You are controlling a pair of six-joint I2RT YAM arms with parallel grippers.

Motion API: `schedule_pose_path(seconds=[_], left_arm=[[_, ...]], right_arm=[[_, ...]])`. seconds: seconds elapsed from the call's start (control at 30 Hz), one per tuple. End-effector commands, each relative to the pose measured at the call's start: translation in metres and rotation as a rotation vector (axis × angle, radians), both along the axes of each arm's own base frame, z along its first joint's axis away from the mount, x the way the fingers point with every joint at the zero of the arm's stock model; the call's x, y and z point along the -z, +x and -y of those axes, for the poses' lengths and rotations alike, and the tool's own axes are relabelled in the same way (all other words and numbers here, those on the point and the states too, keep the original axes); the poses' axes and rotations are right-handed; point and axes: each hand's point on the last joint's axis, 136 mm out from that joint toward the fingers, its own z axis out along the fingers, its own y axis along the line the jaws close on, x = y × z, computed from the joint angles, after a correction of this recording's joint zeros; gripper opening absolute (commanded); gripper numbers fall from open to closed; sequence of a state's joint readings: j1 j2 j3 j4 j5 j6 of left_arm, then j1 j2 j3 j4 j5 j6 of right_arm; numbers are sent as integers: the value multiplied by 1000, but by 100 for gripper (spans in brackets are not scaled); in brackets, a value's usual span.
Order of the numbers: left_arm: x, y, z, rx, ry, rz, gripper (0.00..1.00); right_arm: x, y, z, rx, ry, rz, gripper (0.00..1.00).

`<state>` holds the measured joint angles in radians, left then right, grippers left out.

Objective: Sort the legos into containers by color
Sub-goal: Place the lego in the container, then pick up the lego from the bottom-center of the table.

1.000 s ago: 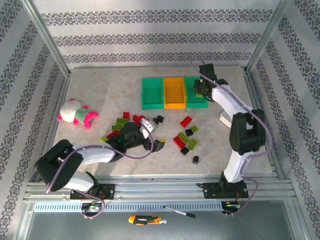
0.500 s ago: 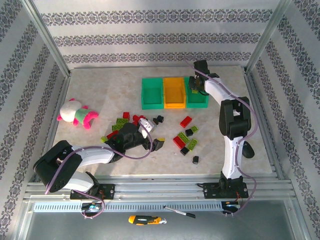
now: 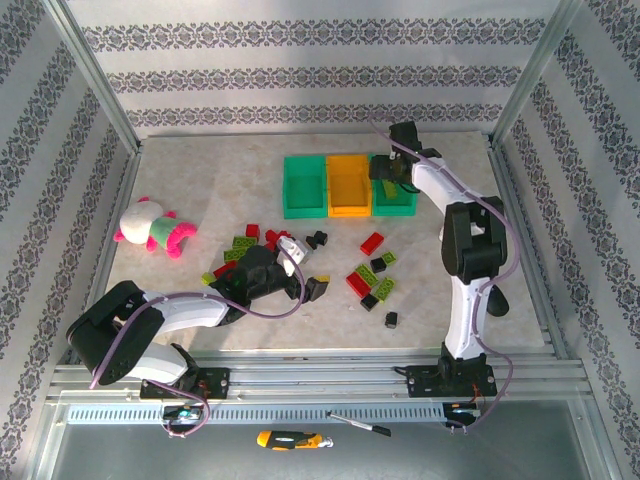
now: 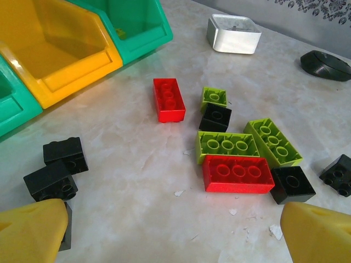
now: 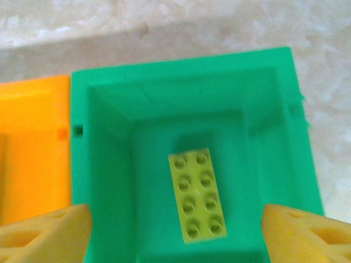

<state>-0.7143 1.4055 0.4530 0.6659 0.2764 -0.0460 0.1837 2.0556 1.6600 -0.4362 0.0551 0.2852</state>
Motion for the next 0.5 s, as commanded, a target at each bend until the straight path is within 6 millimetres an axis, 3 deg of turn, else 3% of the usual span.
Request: schedule_pose_path(seconds=[0.0, 0.13, 0.27, 0.47], left_arm=[[-14, -3, 3, 4, -24, 35, 99], [-15, -3, 4, 21, -3, 45, 99], [-16, -8, 11, 85, 3, 66, 99], [-21, -20, 19, 185, 12, 114, 99]], right_arm=[[-45, -27, -8, -5, 28, 70, 81], [-35, -85, -20, -20, 54, 18, 81], [-10, -147, -33, -67, 36, -91, 81], [31, -240, -34, -87, -1, -316, 80]])
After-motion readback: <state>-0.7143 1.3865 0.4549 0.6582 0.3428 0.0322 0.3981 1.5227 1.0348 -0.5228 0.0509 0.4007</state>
